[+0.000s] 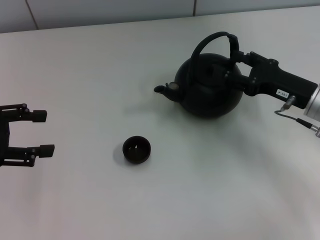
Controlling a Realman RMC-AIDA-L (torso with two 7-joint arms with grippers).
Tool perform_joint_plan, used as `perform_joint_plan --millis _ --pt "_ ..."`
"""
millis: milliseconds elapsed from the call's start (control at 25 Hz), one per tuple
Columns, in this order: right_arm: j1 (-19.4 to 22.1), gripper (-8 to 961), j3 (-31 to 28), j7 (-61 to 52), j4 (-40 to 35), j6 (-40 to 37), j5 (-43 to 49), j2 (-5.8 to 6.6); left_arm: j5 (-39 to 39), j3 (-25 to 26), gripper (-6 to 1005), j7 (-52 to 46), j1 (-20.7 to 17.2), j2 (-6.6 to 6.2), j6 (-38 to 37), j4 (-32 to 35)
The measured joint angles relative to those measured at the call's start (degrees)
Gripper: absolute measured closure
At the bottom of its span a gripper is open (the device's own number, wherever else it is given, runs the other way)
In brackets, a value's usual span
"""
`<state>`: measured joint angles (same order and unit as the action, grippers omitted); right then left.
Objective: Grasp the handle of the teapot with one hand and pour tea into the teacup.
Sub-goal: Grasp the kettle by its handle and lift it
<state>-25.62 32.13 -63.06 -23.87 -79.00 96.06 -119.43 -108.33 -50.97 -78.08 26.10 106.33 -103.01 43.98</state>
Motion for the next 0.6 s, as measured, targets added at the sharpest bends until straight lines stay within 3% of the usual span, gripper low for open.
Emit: perform_joint_plan --millis 120,320,600 --pt "0.1 127 0.0 -0.3 0.1 0.4 -0.2 -0.02 -2.0 0.9 181 0.2 -1.6 1.30 0.2 3.7" --pt "1.2 127 -0.1 -0.7 -0.6 0.4 -0.7 0.05 -2.3 3.4 182 1.9 -2.0 2.79 0.1 4.2" --pt "1.6 128 -1.0 4.1 -1.2 5.8 -1.1 0.04 -2.5 4.6 182 2.3 -1.9 3.38 0.9 4.0"
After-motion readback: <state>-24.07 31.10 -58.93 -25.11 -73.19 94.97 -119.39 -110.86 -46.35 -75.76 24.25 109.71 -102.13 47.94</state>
